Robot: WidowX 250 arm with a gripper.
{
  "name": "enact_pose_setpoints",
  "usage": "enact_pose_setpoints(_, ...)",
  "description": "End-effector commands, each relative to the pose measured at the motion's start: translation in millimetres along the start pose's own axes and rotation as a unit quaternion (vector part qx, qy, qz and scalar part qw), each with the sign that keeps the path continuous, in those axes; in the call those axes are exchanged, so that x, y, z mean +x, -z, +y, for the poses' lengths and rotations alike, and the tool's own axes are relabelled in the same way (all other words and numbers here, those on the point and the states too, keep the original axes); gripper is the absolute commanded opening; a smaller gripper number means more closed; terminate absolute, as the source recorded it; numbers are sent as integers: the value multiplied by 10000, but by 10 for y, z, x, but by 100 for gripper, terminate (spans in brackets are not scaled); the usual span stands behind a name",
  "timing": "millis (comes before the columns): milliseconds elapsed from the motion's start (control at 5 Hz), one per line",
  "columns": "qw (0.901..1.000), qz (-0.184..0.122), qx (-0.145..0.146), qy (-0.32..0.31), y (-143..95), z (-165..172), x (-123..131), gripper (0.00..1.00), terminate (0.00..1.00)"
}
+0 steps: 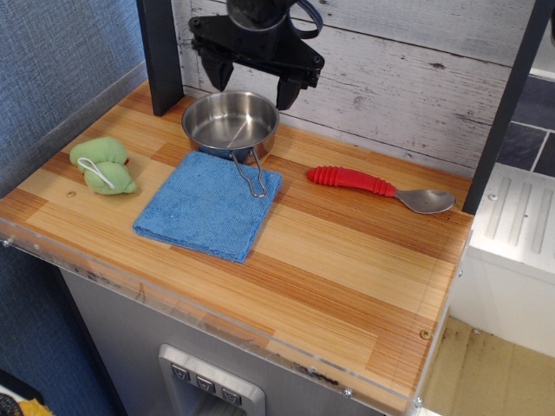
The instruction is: Move the saucepan to the right of the blue towel
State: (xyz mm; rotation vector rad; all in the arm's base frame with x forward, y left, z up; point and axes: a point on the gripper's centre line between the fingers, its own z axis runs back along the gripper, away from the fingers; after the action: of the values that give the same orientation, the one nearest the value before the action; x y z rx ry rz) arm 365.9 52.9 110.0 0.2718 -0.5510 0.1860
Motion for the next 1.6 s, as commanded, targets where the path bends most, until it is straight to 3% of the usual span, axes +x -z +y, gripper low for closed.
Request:
enact_pose_setpoints(0, 9979, -139, 581, -240, 180, 128, 168, 100, 0)
enact_pose_setpoints(200, 9974, 16, 710, -95, 325, 64, 155, 100, 0)
enact_pose_setpoints(600, 9984, 326, 421, -180, 535, -119, 69, 100, 0)
enact_pose_setpoints(1200, 9956, 532, 756, -137, 792, -96, 149, 100, 0)
enact_pose_setpoints(1400, 9949, 622, 797, -44, 866, -89, 120, 0, 0)
